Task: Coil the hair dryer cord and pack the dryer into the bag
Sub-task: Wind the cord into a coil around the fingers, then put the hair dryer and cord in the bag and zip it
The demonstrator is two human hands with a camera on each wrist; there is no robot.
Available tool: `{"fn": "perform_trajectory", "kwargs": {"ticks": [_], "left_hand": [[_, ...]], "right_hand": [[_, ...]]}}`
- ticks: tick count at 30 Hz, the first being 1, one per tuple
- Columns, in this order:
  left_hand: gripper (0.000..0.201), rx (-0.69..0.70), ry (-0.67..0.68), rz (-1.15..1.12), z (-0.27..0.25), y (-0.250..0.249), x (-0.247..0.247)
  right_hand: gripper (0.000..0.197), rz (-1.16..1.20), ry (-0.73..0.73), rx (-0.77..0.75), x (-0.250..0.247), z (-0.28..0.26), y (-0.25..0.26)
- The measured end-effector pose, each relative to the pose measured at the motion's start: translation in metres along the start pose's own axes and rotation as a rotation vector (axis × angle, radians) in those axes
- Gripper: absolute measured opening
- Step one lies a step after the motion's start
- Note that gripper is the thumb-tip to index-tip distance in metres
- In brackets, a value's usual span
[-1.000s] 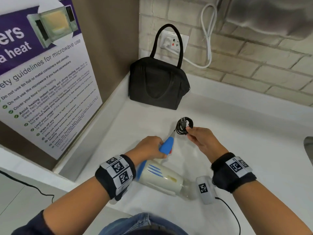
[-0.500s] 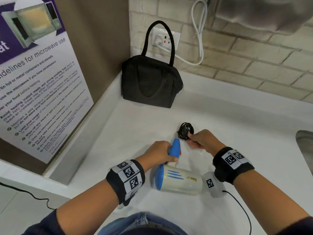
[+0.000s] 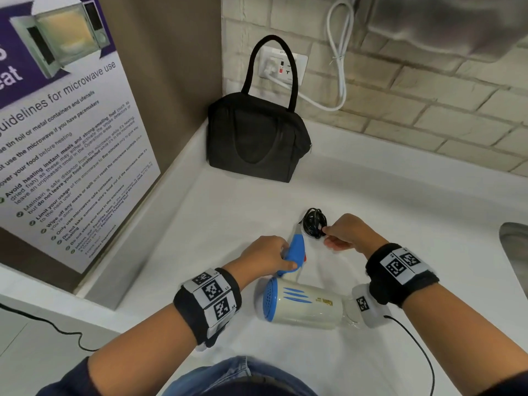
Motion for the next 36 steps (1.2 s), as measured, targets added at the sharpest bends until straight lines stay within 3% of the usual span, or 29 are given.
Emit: {"fn": "perform_trajectory", "kwargs": {"ticks": [7, 11, 15, 19, 25, 27, 31, 36], "left_hand": [[0.062, -0.024, -0.029, -0.034, -0.008, 0.005, -0.006], [0.053, -0.035, -0.093, -0.064, -0.015, 0.015, -0.016], [0.044, -0.062, -0.202, -0.129, -0.03, 0.029, -0.03], [0.039, -0.078, -0.302, -0.161, -0.048, 0.042, -0.043], [0.035, -0.066, -0.435, -0.117, -0.071, 0.056, -0.055], [0.034, -0.045, -0.477, -0.114, -0.075, 0.061, -0.058], [0.031, 0.0, -0.563, -0.099, -0.078, 0.066, -0.064], [0.023, 0.128, -0.787, -0.123, -0.084, 0.057, -0.076]], "right_hand": [[0.027, -0.332, -0.092, -0.118, -0.007, -0.003, 0.007], [0.038, -0.592, -0.224, -0.265, -0.006, -0.015, 0.027], [0.054, -0.454, -0.206, -0.528, 0.006, -0.023, 0.064], [0.069, -0.438, -0.383, -0.774, 0.009, -0.016, 0.117], [0.087, -0.559, -0.455, -0.787, 0.004, 0.011, 0.173], [0.078, -0.591, -0.457, -0.771, 0.005, 0.018, 0.178], [0.033, -0.617, -0.557, -0.866, 0.004, 0.018, 0.176], [0.023, -0.561, -0.589, -1.067, -0.005, -0.004, 0.15]]}}
Point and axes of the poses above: each hand's wrist, its own z-axis towards the middle knuckle, its own x-axis out of the palm, y = z × x, the point moved 1 cm from there along z, towards the middle knuckle
